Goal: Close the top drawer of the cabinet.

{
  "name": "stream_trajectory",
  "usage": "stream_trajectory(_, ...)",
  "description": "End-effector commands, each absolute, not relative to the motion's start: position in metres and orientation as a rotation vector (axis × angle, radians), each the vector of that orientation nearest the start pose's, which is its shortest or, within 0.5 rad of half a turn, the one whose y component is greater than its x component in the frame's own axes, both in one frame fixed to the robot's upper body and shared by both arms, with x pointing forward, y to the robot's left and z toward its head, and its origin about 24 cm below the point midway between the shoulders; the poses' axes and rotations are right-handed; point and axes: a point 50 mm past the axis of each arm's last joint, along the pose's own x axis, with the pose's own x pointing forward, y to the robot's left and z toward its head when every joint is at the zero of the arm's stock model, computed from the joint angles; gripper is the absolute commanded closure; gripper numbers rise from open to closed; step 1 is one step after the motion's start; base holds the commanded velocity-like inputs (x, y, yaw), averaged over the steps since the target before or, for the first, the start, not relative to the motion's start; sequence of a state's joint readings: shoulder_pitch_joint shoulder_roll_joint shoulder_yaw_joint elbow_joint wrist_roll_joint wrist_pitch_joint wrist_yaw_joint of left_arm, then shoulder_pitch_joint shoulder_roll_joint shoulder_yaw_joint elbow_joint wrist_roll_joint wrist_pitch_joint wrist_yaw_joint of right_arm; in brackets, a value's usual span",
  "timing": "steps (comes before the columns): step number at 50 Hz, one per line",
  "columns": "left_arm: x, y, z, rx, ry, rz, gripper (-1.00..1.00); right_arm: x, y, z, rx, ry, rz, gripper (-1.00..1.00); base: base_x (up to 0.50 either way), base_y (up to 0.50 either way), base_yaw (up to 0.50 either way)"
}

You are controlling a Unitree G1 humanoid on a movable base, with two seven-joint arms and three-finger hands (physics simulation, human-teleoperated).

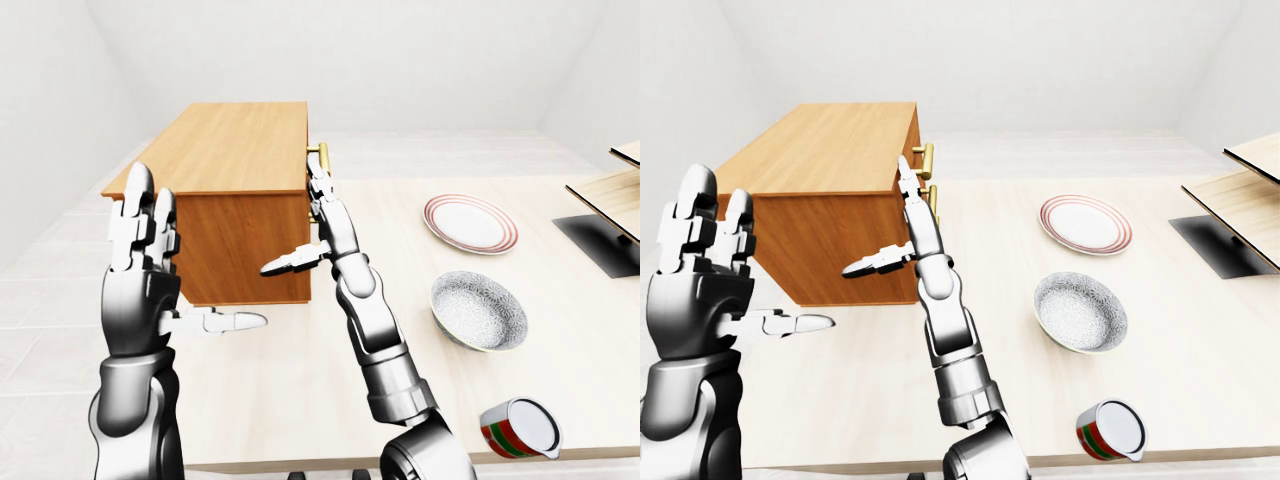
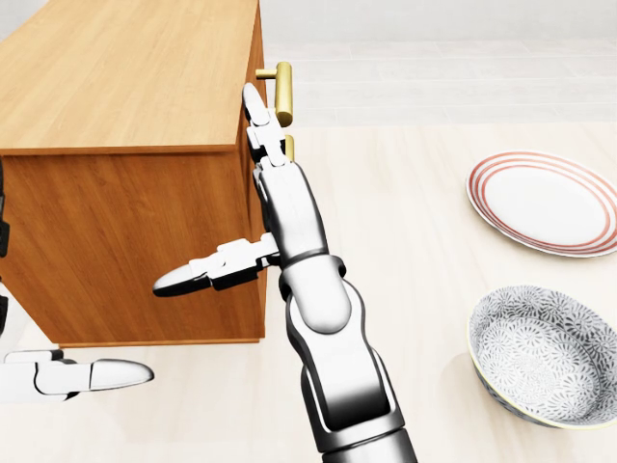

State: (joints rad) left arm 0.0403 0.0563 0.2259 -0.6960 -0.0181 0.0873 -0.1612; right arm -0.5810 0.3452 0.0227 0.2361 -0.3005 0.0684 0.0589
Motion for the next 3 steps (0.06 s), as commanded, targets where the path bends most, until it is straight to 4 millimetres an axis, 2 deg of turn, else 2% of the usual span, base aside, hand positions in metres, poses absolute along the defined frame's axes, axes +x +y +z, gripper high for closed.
stream_trajectory(1, 0.2055, 0.1951, 0.1754, 0.128, -0.536, 0.051, -1.00, 0.3048, 0.0486, 0.0675, -0.144, 0.095, 0.645, -1.00, 0.00, 0.00, 0.01)
stream_trajectory(3, 0.2053, 0.1960, 0.1760, 0.125, -0.539, 0.055, -1.00, 0.3055, 0.0483, 0.0682, -0.140, 0.093, 0.644, -1.00, 0.00, 0.00, 0.00)
